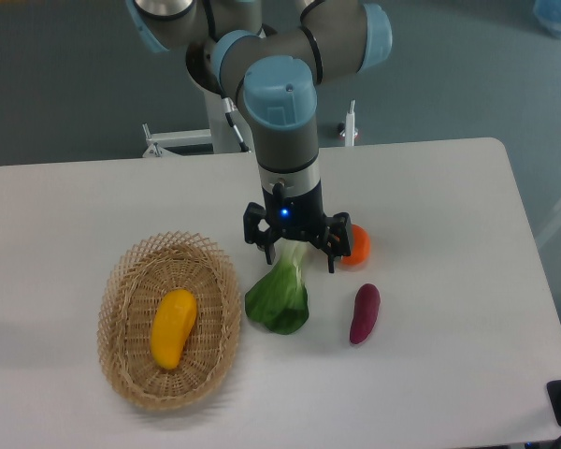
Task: Pick up the mango from the basket
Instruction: 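Move the open gripper over the basket and lower onto the yellow mango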
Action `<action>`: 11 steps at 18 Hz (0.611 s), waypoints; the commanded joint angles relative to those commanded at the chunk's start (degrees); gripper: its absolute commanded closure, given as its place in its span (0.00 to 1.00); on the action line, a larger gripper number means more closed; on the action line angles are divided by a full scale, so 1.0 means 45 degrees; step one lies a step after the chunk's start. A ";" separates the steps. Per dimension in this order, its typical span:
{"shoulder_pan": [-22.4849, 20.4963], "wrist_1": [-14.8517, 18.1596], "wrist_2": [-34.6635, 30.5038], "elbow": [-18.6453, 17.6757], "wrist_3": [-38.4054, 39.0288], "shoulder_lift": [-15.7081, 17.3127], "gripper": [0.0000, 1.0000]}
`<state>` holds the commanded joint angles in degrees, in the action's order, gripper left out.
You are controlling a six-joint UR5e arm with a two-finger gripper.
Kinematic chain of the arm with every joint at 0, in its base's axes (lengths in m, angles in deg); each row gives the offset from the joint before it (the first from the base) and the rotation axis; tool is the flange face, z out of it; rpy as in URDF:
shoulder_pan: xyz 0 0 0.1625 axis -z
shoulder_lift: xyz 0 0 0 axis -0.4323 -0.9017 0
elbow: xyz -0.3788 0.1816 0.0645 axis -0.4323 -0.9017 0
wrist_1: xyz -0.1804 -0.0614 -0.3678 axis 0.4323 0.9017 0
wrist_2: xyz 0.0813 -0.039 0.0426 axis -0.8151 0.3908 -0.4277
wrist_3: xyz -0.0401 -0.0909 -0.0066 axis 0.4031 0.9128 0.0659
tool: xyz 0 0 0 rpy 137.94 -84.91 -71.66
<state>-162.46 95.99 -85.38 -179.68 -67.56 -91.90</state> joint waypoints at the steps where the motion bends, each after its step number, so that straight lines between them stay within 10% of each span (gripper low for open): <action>1: 0.0000 -0.0058 0.0000 -0.0039 0.0058 0.0000 0.00; 11: 0.0195 -0.0117 0.0175 -0.0664 0.1384 0.0313 0.00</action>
<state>-161.59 95.46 -84.59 -182.67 -61.33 -90.49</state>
